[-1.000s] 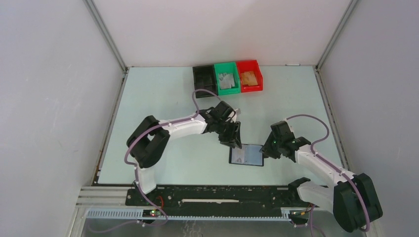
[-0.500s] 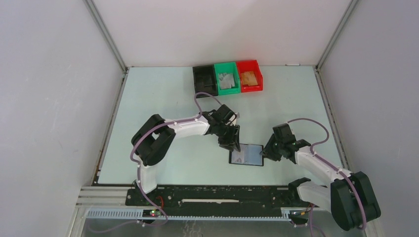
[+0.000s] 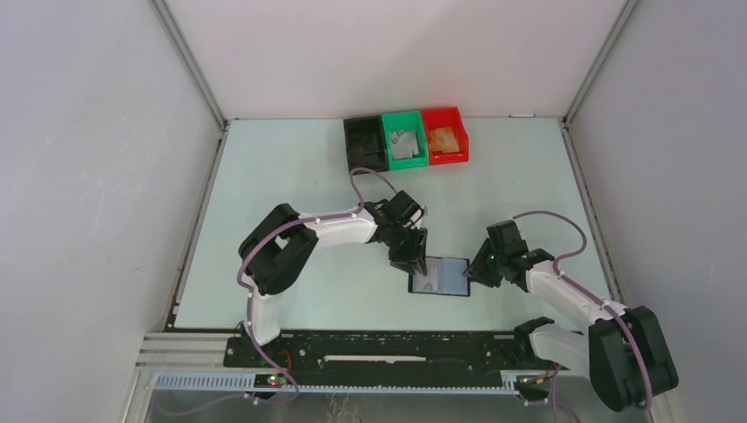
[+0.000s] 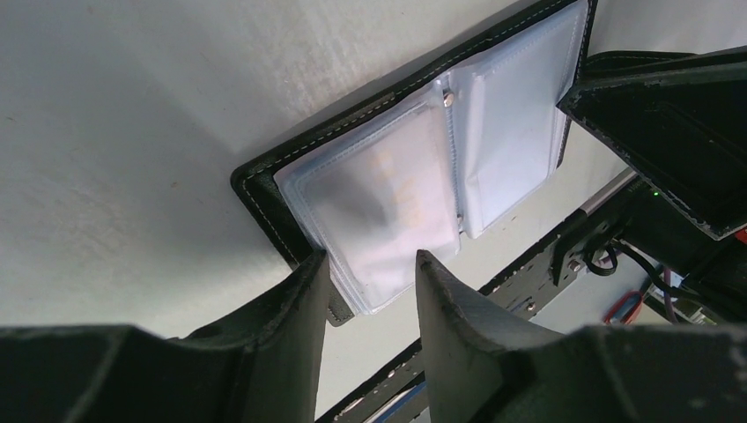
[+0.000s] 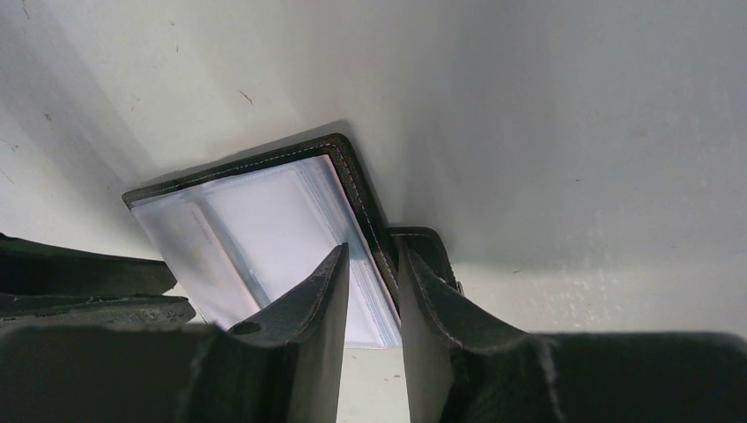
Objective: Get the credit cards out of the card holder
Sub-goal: Remove the credit card from the card holder.
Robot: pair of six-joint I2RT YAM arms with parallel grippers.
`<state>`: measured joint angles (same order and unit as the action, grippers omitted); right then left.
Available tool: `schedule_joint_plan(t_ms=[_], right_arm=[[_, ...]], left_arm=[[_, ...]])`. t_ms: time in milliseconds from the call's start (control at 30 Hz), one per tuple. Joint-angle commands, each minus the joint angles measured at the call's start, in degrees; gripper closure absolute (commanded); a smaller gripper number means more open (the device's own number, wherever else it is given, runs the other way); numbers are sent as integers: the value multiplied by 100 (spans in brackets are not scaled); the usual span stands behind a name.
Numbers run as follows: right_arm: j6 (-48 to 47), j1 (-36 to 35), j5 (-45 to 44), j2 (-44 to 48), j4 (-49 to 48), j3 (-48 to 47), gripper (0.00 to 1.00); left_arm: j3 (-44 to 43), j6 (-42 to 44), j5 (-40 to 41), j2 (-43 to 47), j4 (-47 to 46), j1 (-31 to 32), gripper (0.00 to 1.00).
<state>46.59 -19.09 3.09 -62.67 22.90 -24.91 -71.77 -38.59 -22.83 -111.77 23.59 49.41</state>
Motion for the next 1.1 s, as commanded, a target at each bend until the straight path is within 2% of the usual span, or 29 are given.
schedule_joint_plan(t_ms=[0,400,500,633,733,833,967,1067], right_arm=[[-18,0,-105,-166,-297,194,65],[70,-37,-62,118,-159,205,66],[108,-71,-54,620,-87,208,63],[193,-203,-94,1420,-68,210,54],[234,-445,-96,1675,-227,215,51],[220,-664,23,1487,-401,187,52],[369,-818,-241,1227,-241,132,55],[566,-824,-877,1386,239,70,52]], left_arm=[[-207,-18,-258,-42,-180,107,55],[-395,60,-416,315,-211,148,57],[-434,77,-465,139,-202,149,58],[-371,0,-544,-34,-355,151,61],[-364,-32,-527,-86,-394,154,68],[-393,-13,-493,-128,-391,148,78],[-443,83,-347,-210,-234,86,98],[-381,229,-134,-223,-75,-5,100]])
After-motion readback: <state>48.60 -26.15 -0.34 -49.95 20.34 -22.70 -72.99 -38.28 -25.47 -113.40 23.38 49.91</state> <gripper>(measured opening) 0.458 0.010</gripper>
